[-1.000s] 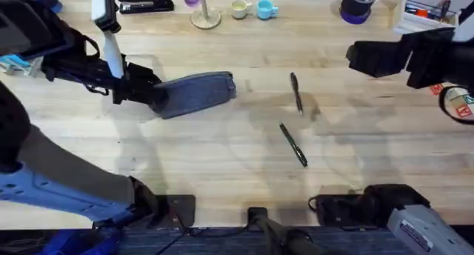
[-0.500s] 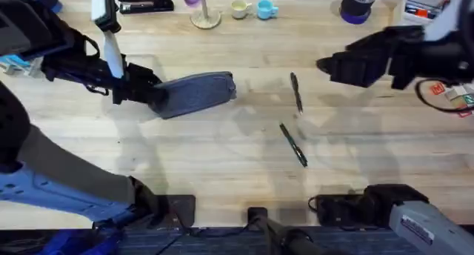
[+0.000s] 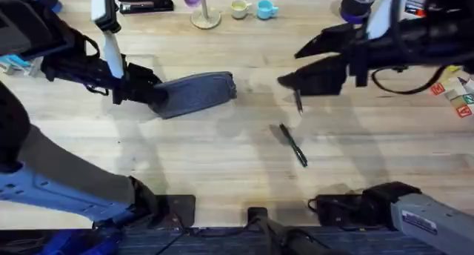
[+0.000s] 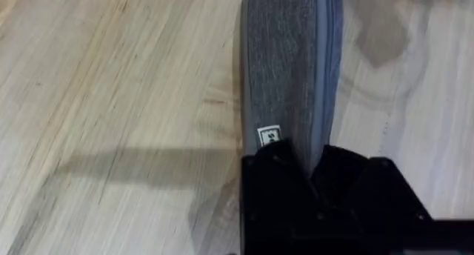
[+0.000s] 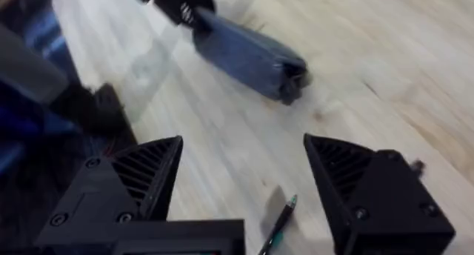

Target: Unzip the bag, pick up the pens from the table one at a time and place them inside, then zip the bag closed.

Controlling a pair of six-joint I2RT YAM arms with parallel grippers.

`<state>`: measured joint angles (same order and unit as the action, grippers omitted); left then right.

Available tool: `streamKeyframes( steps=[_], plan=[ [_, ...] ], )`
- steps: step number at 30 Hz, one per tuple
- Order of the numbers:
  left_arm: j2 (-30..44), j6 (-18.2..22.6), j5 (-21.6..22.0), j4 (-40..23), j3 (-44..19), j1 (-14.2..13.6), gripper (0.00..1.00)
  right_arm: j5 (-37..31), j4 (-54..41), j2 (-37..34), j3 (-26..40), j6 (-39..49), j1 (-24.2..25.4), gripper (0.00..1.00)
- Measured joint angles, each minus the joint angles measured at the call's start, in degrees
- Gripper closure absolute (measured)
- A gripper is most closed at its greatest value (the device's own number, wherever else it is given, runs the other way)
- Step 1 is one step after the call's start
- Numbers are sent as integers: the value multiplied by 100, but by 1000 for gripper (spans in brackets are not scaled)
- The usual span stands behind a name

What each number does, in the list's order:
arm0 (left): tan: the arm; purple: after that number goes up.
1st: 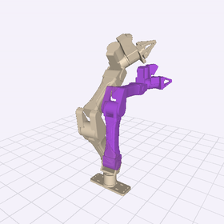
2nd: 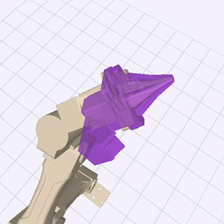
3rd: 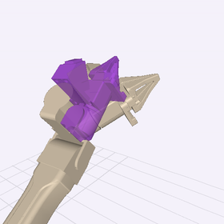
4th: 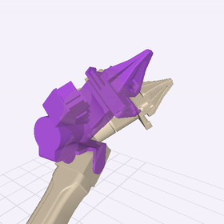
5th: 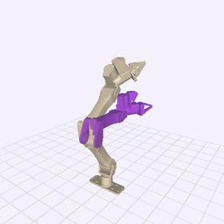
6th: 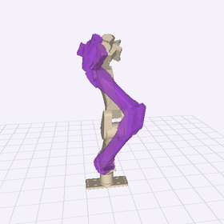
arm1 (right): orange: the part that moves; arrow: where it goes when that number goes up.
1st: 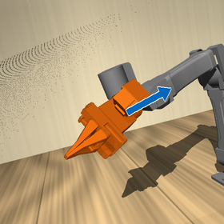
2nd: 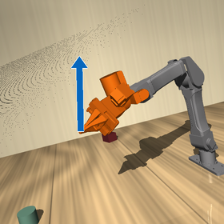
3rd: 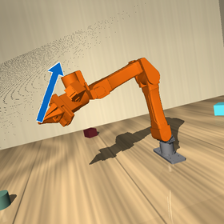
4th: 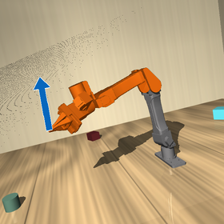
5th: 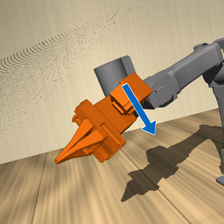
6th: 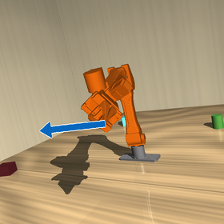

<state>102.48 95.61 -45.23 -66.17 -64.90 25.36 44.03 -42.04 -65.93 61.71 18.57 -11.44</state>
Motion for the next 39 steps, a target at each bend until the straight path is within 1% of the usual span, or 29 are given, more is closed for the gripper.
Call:
streamKeyframes(
  steps=[2,4,11,18,23,31,35,39],
  plan=[
    [0,1,0,0,0,0,958,-45,-1,-11,0,94,-181,6],
    [0,0,0,0,0,0,958,-75,-2,-9,3,151,-253,6],
    [0,0,0,0,0,0,958,-66,-2,-9,7,142,-265,6],
    [0,0,0,2,0,0,957,193,-26,-9,7,-391,-265,6],
    [0,1,0,1,0,0,957,161,-28,-38,7,-658,-265,6],
    [0,0,0,2,0,0,957,7,-2,-546,9,-808,-267,6],
    [0,1,0,1,0,0,957,-260,4,-794,9,-1080,-338,5],
    [-1,1,0,2,0,0,957,-538,87,-1036,9,-1300,-529,5]
  ],
)
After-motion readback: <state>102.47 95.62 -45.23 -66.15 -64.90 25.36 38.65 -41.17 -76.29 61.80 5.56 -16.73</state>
